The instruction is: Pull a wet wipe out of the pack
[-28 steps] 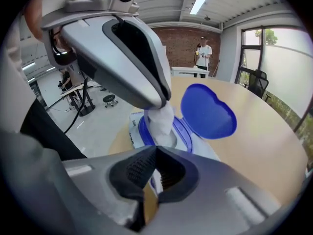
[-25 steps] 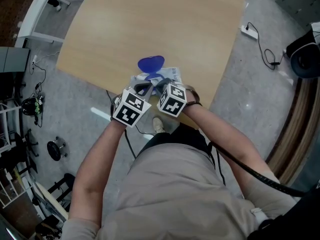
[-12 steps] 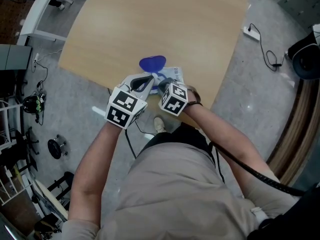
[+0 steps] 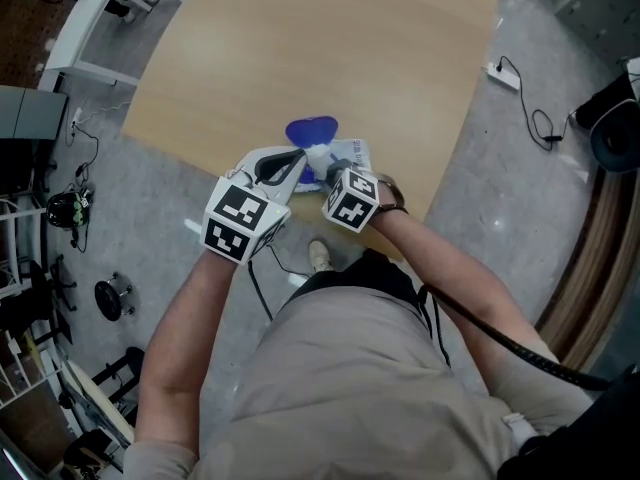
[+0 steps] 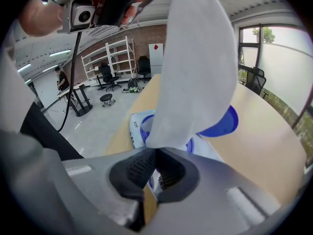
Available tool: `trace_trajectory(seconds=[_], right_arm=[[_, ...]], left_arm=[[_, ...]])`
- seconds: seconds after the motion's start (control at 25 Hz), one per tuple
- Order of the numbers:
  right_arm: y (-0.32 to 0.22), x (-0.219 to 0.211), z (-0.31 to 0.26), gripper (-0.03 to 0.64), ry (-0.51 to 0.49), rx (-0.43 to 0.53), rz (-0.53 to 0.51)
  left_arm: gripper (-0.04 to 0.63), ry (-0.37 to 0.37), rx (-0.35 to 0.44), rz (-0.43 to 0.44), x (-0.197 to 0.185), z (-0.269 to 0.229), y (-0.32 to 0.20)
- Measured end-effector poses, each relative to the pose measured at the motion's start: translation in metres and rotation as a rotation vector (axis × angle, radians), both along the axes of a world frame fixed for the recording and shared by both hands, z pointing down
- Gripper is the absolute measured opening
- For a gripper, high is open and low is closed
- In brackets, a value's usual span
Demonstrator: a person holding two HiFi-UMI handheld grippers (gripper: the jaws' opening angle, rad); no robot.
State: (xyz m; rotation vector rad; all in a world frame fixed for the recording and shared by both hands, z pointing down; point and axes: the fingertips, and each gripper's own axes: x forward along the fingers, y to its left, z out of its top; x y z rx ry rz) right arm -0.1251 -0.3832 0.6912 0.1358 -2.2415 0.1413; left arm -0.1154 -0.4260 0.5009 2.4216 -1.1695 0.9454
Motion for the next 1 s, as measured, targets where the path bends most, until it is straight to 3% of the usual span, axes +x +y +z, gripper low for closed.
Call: trace_trajectory(seconds=[0.32,0.8,0.88,1.0], right_arm=[[-0.02,0.017,0.01,0.001,0.0,0.012,0.021],[-0.068,0.094,-0.009,0.002,-0.062,0.044,0.23],[-0.047,0.095,-0.035,0.002,-0.083,0.056,0.288],[0.03,0.067,-0.099,0.002,-0.135,0.07,0.387]], left_arm=[[0.006,0.058,0.071,-0.011,0.003,-0.021,-0.014],[0.006,0.187,0.197,0.022,0.019,-0.056,-0.034],[0.006,0.207,0.214,0.033,0.003,-0.074,-0.009],[0.006,0.243,0.253,0.054,-0.05,-0.114,0.067]])
